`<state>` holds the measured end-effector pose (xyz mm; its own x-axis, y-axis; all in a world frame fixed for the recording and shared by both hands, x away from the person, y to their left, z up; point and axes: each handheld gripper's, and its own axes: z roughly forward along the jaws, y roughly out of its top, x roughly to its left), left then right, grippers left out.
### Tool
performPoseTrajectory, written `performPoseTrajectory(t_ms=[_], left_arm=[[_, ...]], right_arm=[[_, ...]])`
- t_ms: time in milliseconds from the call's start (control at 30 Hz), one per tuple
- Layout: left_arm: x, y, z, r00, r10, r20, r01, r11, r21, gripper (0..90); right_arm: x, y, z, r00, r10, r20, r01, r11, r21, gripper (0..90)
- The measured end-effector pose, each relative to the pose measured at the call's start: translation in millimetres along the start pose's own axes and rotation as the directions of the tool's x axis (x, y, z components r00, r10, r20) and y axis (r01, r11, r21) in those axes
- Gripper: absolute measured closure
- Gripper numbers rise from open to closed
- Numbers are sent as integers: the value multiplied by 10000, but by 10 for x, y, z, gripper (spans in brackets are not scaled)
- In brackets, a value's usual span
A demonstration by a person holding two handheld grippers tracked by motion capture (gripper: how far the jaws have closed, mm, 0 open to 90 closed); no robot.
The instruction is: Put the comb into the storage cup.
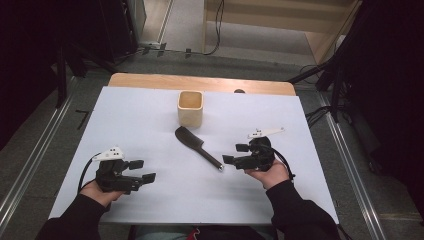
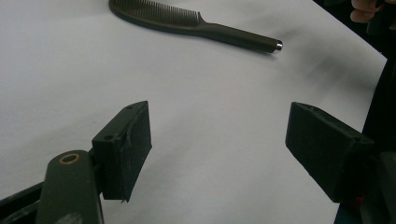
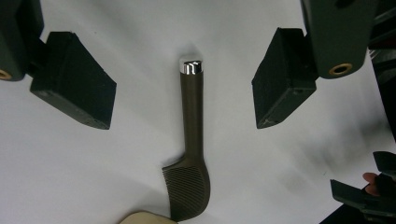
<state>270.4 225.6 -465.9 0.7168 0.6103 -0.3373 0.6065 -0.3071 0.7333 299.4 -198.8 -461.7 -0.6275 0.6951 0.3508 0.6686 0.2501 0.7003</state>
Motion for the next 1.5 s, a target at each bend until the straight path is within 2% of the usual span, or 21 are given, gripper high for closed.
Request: performPoseTrajectory(t_ms=[300, 500, 900, 1000, 1200, 1500], left_arm=[[1, -1, 1, 10000, 35, -19, -35, 10000, 28, 230], [2, -1, 0, 10000, 26, -26, -26, 10000, 22, 230], [4, -2, 1, 10000, 28, -28, -28, 10000, 17, 230], [7, -1, -1, 10000, 29, 10, -29, 10000, 23, 230], [10, 1, -12, 10000, -42, 37, 42, 10000, -48, 230], [7, 1, -10, 10000, -20, 19, 20, 10000, -37, 230]], right_arm=[[18, 35, 101, 9999, -86, 90, 86, 10000, 34, 203], [4, 57, 170, 9996, 232, 143, -232, 9997, 10, 207], [47, 76, 354, 9999, -44, 126, 41, 9997, 237, 209], [63, 69, 387, 9990, -276, 346, 267, 9993, 250, 211], [57, 41, 416, 9997, -158, 178, 152, 9994, 323, 216], [59, -8, 480, 9991, -324, 286, 307, 9978, 582, 227]])
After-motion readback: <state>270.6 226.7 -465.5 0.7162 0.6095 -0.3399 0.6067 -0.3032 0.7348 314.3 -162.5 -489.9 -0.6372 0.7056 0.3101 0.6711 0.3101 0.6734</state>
